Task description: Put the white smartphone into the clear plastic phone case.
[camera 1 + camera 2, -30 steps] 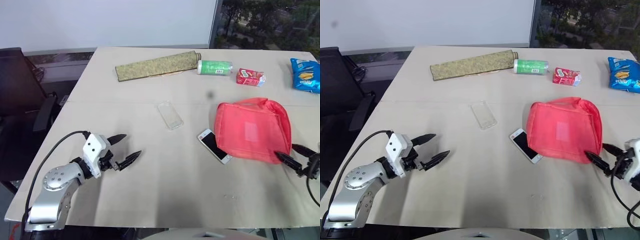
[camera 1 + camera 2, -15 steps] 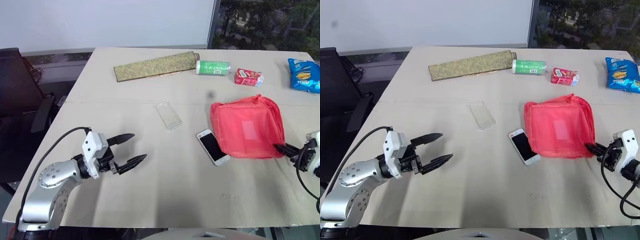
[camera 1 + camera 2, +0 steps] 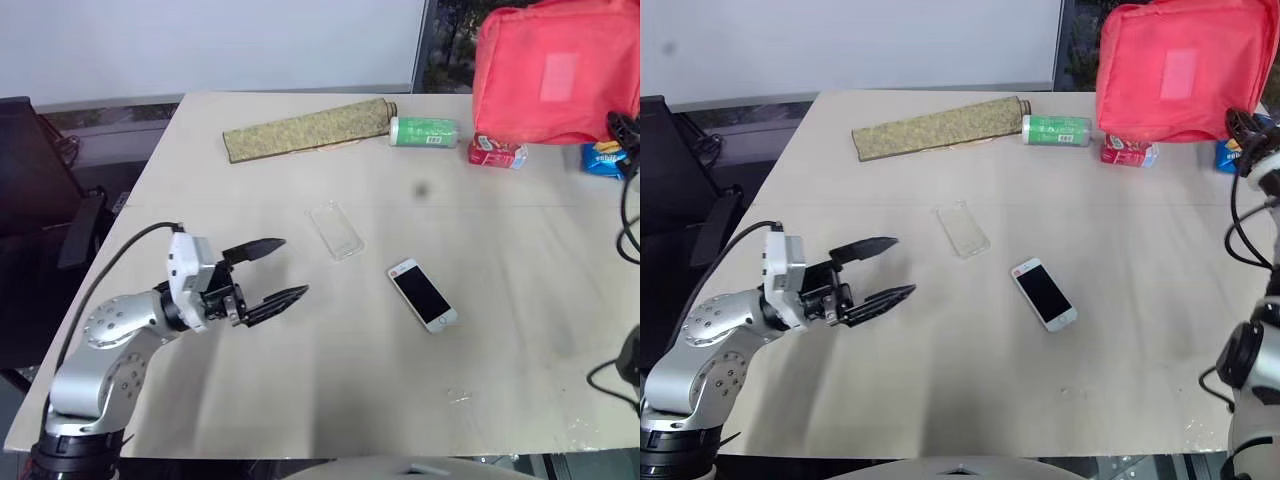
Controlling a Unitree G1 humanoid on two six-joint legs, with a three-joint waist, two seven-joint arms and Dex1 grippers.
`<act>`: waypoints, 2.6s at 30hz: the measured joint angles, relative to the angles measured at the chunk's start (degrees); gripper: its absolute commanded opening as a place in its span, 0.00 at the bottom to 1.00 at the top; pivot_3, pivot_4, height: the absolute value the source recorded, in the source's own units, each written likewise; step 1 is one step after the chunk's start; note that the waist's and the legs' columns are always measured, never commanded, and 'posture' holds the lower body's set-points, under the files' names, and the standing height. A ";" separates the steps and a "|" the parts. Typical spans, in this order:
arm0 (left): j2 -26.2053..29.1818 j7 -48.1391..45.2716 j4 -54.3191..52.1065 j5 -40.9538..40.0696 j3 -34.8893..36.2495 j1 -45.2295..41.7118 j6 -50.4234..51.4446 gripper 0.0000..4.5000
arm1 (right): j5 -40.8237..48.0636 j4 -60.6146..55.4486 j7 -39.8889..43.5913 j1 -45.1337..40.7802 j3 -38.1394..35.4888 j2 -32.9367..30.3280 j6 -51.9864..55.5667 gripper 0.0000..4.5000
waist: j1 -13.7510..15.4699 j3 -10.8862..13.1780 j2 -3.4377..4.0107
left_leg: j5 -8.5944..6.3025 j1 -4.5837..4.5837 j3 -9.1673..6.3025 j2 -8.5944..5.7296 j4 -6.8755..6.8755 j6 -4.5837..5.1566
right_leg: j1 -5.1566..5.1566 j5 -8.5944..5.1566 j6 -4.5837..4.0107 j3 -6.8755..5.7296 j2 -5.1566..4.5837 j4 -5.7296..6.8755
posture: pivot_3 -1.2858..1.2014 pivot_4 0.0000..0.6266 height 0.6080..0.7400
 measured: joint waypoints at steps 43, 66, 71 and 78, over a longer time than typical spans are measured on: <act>-11.87 -18.60 94.39 49.90 -31.11 -65.17 -50.38 0.73 | 18.58 -93.24 15.42 71.43 3.11 3.59 14.29 1.00 | 0.58 -0.02 -0.64 | -0.01 0.03 -0.74 0.29 0.65 0.02 | 0.25 0.03 0.20 0.28 0.75 0.19 | 0.52 0.24 1.00; -4.65 -32.18 57.62 29.63 -35.66 -48.42 -15.42 0.01 | 15.21 -90.05 17.06 69.00 7.19 3.16 11.76 1.00 | 0.07 -0.06 -0.66 | -0.04 -0.23 -0.73 0.75 0.70 0.03 | -0.01 0.30 -0.01 0.49 1.00 0.14 | 0.52 0.24 1.00; -0.67 -28.48 29.88 23.62 -34.53 -40.23 9.84 0.01 | 14.18 -89.24 16.89 67.30 10.08 3.53 11.69 1.00 | 0.43 -0.04 -0.63 | -0.02 -0.10 -0.70 0.76 0.75 0.01 | 0.06 0.08 0.01 0.54 1.03 0.20 | 0.52 0.24 1.00; -3.55 -14.78 12.84 20.61 -33.48 -33.16 26.67 0.01 | 9.18 -87.78 11.56 63.44 16.27 5.83 12.18 1.00 | 0.36 -0.04 -0.63 | -0.01 -0.03 -0.65 0.74 0.78 -0.01 | 0.04 0.06 0.05 0.69 1.14 0.24 | 0.52 0.24 1.00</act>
